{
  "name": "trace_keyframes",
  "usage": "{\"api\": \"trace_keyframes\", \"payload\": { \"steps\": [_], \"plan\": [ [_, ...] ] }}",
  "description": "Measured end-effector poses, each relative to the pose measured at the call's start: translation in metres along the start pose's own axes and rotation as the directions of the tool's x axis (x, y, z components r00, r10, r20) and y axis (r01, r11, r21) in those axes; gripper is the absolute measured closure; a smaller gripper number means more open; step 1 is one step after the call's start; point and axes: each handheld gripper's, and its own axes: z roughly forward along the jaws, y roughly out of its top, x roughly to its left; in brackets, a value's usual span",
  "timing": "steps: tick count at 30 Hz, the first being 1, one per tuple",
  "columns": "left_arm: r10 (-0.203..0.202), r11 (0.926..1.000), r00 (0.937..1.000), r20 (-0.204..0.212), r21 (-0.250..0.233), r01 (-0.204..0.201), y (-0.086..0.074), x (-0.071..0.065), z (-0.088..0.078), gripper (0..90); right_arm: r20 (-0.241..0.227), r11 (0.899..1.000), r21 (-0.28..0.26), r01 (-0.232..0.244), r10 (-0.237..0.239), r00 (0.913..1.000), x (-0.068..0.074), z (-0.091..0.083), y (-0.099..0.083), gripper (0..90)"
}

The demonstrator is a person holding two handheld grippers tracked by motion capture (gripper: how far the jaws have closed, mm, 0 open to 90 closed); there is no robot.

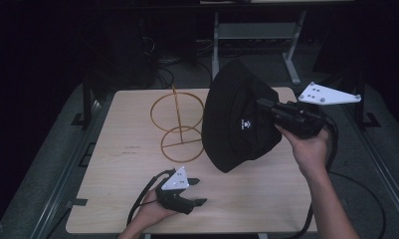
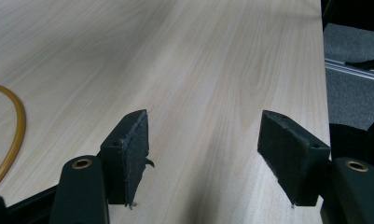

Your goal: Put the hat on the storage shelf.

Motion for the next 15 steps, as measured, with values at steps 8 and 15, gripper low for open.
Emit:
{"api": "trace_keyframes", "payload": {
  "steps": [8,15],
  "plan": [
    [-0.006,1.0000,1.0000,0.004,-0.004,0.006,0.000,0.000,0.000,32.8,-0.011,1.000,0.002,0.014,-0.014,0.9998,0.001,0.009,0.009,87.7],
    [-0.014,0.9999,0.9999,0.008,-0.008,0.014,0.000,-0.001,0.001,32.8,-0.017,1.000,-0.004,0.021,-0.021,0.9996,0.001,0.013,0.018,87.7]
  ]
}}
